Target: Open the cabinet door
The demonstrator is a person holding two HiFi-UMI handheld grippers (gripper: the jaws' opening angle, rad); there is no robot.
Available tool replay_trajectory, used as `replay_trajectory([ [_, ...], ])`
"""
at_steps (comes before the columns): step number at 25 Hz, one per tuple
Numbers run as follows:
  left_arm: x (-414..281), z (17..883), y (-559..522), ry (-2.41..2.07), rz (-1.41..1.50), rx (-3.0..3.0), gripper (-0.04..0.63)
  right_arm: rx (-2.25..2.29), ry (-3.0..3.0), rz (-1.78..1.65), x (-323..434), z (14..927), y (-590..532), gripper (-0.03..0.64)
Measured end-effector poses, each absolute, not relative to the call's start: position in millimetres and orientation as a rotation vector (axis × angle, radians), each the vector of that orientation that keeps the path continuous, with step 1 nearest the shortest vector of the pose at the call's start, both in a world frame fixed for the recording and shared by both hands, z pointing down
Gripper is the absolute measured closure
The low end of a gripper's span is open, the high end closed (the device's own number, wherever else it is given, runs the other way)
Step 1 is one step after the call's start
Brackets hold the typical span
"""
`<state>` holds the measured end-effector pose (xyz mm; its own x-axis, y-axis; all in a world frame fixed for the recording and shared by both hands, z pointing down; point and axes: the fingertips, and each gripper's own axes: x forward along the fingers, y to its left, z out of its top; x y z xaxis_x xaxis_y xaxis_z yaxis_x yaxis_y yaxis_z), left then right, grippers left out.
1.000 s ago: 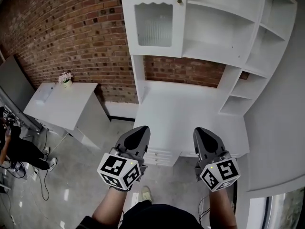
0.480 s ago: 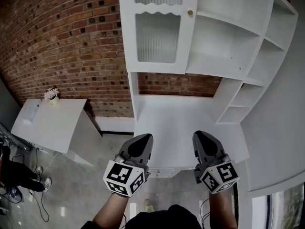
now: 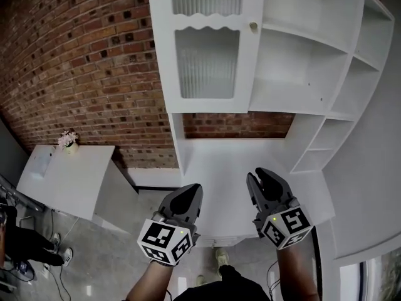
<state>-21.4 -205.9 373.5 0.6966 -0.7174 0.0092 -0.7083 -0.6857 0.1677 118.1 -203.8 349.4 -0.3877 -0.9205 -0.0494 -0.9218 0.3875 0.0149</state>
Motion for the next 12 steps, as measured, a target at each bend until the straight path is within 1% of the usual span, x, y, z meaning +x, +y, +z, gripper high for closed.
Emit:
replay_trajectory([
  [6, -5, 365, -238, -1.198, -0.069, 2.742, 0.589, -1.664, 2.608, 0.091, 133, 344, -261, 0.524],
  [12, 12, 357, -283, -1.273, -0.064, 2.718, 0.589, -1.631, 2.647, 0.103, 157, 338, -330, 0.491],
])
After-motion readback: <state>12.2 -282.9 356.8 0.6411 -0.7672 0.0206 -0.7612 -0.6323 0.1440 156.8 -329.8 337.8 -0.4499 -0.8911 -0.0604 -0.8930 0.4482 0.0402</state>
